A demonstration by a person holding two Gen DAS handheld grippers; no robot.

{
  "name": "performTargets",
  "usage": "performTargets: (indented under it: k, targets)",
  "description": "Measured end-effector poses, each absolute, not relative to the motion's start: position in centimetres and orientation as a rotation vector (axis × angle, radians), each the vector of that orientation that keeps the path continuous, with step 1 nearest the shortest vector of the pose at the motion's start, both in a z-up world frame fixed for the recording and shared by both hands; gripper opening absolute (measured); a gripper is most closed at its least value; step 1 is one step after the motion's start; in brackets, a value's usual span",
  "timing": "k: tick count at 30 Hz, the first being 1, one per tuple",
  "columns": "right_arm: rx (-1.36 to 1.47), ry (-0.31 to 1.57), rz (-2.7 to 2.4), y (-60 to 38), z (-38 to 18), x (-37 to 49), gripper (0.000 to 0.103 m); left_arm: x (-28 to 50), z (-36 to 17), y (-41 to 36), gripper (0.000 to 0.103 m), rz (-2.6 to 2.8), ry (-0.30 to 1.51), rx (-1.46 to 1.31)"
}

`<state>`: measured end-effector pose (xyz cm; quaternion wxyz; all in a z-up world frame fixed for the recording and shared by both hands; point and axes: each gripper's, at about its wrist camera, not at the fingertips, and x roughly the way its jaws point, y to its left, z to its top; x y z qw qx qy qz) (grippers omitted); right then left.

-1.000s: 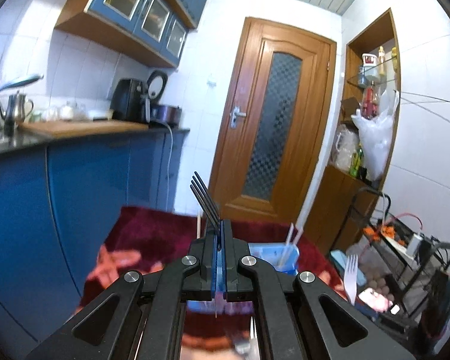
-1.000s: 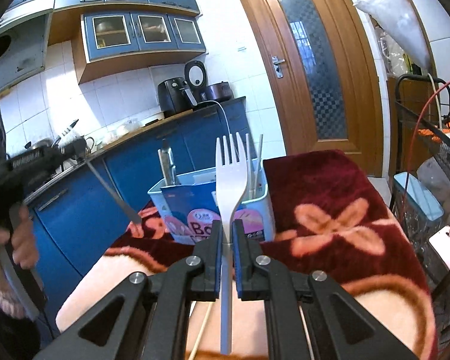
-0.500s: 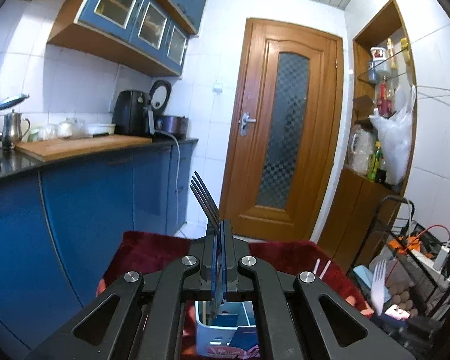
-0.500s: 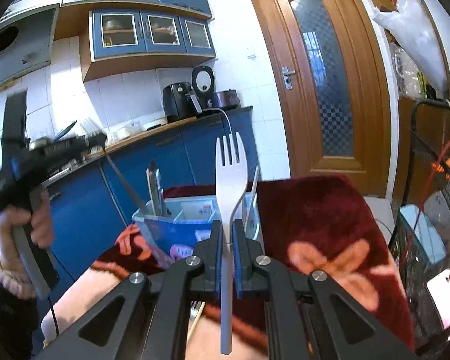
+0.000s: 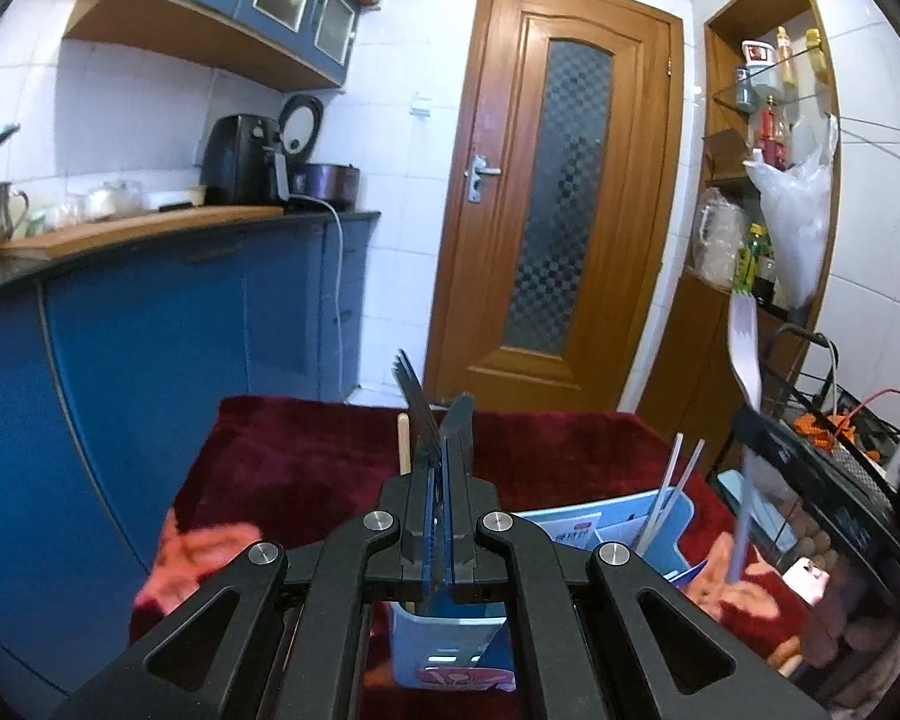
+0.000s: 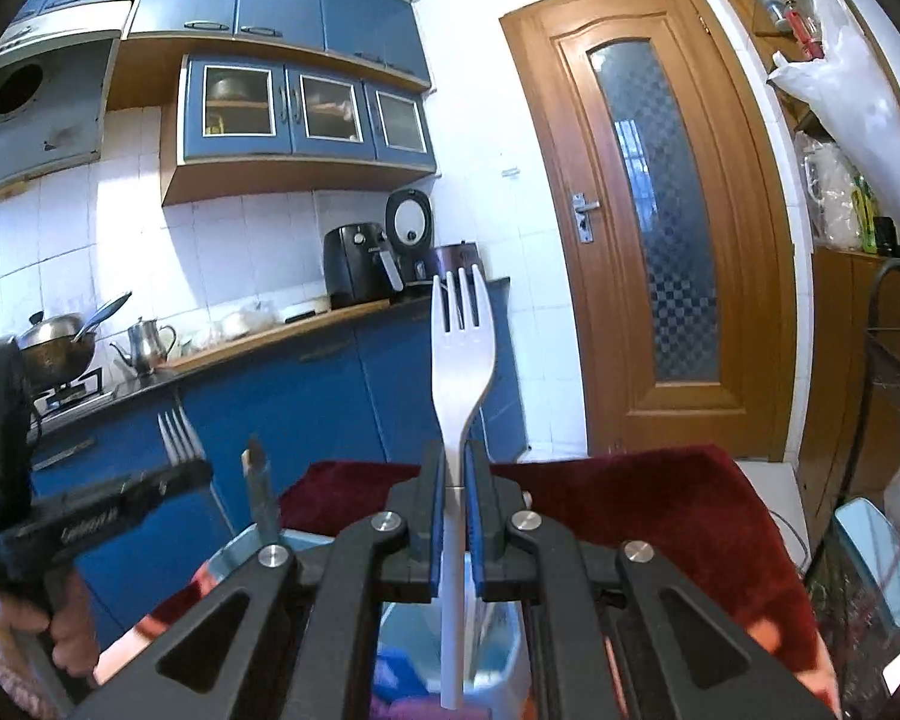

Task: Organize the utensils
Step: 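Carry both forks over the blue caddy and lower them inside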

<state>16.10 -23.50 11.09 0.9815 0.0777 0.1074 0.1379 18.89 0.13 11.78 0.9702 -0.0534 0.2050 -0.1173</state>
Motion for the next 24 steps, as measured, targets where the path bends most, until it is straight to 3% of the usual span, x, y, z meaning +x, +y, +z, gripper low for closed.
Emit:
performTargets:
  k: [19, 24]
  targets:
    - [0.131, 0.274, 0.269, -22.6, 8.3, 17.3, 0.009, 20.1, 9.2, -0.3, 0.005, -0.318, 0.516, -0.159]
    - [0.128, 0.271, 0.277, -22.5, 8.8, 16.4, 0.029, 19.1, 9.8, -0.5, 0.02, -0.308, 0.518, -0.145]
